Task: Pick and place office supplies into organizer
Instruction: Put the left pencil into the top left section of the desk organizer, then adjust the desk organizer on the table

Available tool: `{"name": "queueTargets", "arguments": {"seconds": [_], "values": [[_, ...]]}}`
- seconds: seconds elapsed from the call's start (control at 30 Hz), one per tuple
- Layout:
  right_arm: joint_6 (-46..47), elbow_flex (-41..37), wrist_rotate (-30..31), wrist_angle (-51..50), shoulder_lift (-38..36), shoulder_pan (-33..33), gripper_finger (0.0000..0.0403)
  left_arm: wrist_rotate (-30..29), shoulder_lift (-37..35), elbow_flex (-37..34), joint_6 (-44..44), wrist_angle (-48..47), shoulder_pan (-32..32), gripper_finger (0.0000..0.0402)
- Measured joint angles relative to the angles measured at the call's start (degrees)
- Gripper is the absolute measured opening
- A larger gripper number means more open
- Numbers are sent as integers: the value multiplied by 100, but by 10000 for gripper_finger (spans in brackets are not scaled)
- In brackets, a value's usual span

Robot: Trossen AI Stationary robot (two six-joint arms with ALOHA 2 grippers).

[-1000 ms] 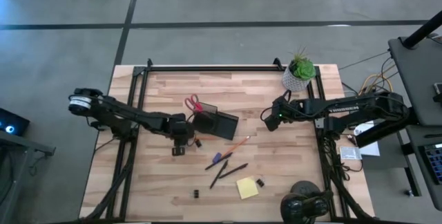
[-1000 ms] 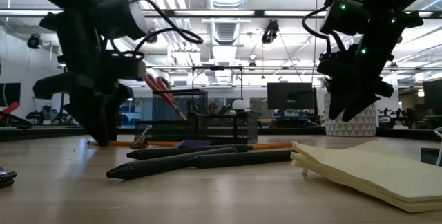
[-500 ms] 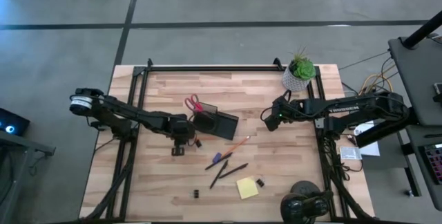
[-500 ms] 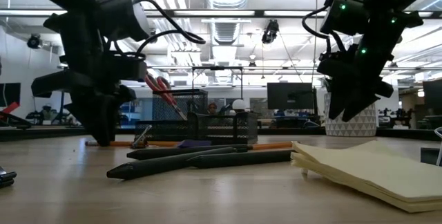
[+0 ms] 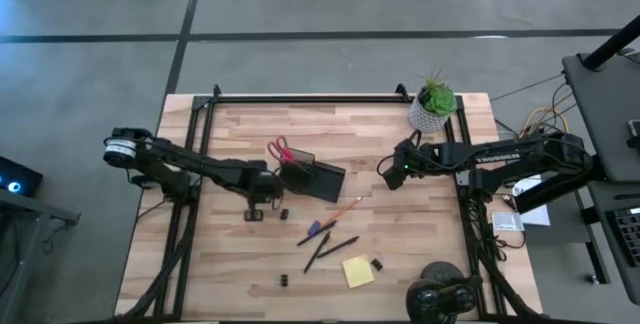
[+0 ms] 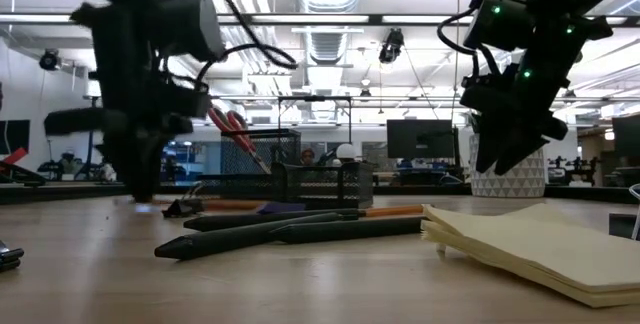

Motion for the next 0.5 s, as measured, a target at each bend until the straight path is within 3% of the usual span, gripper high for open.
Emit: {"name": "queueTargets", "arguments": {"seconds": [0.3, 0.5], "values": [[-45, 0, 160, 28, 0, -2, 231, -280, -433, 1714, 614, -2463, -6, 2], [-64, 0, 279, 31, 0, 0, 231, -924, -321, 3030, 1157, -3579, 39, 1]]}}
